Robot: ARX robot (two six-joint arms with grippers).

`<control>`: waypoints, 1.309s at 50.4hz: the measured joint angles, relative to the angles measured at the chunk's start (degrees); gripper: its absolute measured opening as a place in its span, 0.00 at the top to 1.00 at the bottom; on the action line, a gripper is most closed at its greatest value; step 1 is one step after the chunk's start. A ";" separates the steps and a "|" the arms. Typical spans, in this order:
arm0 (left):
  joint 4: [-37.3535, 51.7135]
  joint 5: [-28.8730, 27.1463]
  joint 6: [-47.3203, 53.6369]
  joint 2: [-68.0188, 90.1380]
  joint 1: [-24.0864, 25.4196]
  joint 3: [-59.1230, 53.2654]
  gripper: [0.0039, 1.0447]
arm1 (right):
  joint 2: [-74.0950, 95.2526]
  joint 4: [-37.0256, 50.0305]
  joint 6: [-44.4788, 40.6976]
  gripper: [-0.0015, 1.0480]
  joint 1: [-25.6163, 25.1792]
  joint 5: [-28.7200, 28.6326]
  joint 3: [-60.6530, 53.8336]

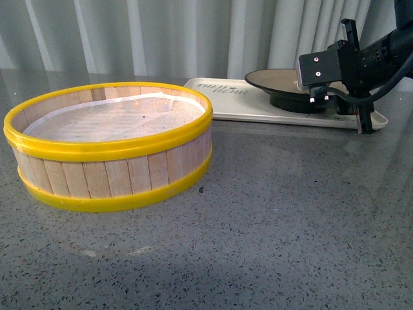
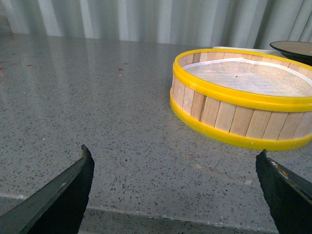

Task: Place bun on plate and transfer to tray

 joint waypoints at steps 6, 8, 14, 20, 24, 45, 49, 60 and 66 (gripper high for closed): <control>0.00 0.00 0.00 0.00 0.00 0.00 0.06 | -2.47 0.50 3.39 0.43 0.52 -0.76 -2.25; 0.00 0.02 0.00 0.00 0.00 0.00 0.06 | -3.80 0.81 4.87 0.36 0.74 -1.31 -3.37; 0.00 0.00 0.00 0.00 0.00 0.00 0.06 | -8.59 2.05 9.99 0.17 1.38 -3.13 -7.02; 0.00 0.00 0.00 0.00 0.00 0.00 0.06 | -15.15 5.20 19.19 0.08 2.25 -4.42 -11.82; 0.00 0.00 0.00 0.00 0.00 0.00 0.06 | -21.99 12.66 29.29 0.08 2.97 -2.40 -18.12; 0.00 0.02 0.00 0.00 0.00 0.00 0.06 | -31.85 30.99 69.57 0.24 3.82 19.74 -32.92; 0.00 -0.02 0.00 0.00 0.00 0.00 0.06 | -36.11 38.91 81.64 0.38 3.54 23.23 -42.58; 0.00 0.00 0.00 0.00 0.00 0.00 0.06 | -47.69 49.55 92.00 0.79 1.53 22.51 -64.52; 0.00 0.00 0.00 0.00 0.00 0.00 0.06 | -50.90 51.87 92.67 0.96 1.27 21.62 -70.93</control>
